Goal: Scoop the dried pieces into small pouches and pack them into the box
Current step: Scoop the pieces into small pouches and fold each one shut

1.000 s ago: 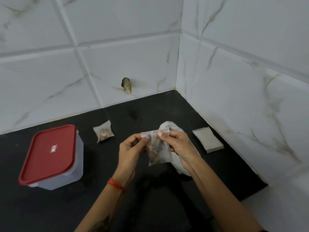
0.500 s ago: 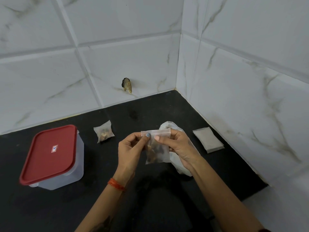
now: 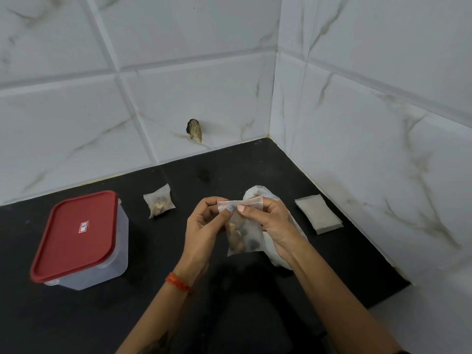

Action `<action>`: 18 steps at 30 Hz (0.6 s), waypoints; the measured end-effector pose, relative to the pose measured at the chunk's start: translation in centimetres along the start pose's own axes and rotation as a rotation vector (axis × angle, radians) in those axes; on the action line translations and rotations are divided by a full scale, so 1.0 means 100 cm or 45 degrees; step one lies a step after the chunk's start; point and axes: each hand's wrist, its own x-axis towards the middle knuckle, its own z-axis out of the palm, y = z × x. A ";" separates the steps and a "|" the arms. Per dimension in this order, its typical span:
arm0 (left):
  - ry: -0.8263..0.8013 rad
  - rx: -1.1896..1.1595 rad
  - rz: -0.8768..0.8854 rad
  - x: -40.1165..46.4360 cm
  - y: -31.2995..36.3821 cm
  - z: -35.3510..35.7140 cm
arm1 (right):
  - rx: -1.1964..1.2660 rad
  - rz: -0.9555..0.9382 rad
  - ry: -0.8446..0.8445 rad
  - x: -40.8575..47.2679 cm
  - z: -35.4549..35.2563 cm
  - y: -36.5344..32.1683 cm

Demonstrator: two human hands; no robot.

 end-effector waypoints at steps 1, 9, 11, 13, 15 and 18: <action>0.010 0.015 0.002 0.001 0.000 -0.001 | 0.006 -0.003 -0.010 0.000 0.000 0.000; 0.031 0.062 0.021 0.001 -0.001 0.000 | -0.008 0.015 -0.008 0.001 -0.002 0.000; 0.042 0.059 0.018 0.001 0.000 0.000 | -0.015 0.018 0.002 0.001 -0.002 0.001; 0.049 0.049 0.015 0.001 0.001 0.001 | -0.011 0.016 0.013 0.001 -0.002 0.001; 0.051 0.051 0.014 0.000 0.002 0.001 | 0.011 0.008 0.024 0.001 -0.001 0.001; 0.058 0.059 0.015 0.000 0.003 0.002 | 0.058 0.007 0.034 0.001 0.000 0.001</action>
